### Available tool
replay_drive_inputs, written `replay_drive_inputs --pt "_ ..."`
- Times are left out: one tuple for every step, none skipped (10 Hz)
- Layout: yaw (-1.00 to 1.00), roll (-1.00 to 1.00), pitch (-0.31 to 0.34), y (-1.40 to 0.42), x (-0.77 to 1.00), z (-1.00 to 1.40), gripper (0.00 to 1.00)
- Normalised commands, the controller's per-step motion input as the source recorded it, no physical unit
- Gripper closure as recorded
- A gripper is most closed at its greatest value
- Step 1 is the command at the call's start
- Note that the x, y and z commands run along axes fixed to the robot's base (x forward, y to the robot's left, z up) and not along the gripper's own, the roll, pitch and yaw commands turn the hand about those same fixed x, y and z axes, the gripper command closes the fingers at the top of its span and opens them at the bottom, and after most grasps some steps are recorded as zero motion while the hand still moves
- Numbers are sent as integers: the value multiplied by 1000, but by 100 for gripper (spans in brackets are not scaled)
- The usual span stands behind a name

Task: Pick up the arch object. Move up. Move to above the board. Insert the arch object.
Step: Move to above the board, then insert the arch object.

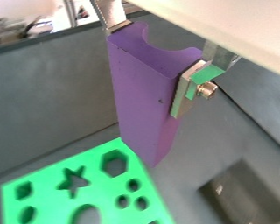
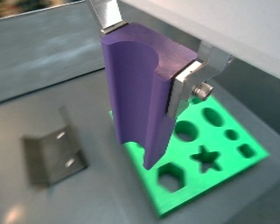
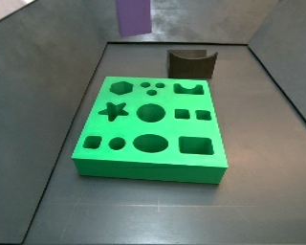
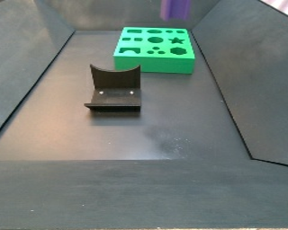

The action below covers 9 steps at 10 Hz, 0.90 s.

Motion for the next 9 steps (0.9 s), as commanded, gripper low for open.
replay_drive_inputs --pt "-1000 74 362 -1000 268 317 100" --pt "-834 84 388 -1000 304 322 100" --pt "-670 68 355 -1000 326 317 100" --pt "-295 66 281 -871 348 272 100" --pt "-181 59 252 -687 303 213 100" --pt "-52 69 199 -370 208 105 100" --pt "-32 68 172 -273 168 76 100" --pt "0 0 -10 0 0 0 100" --pt "0 0 14 0 0 0 100"
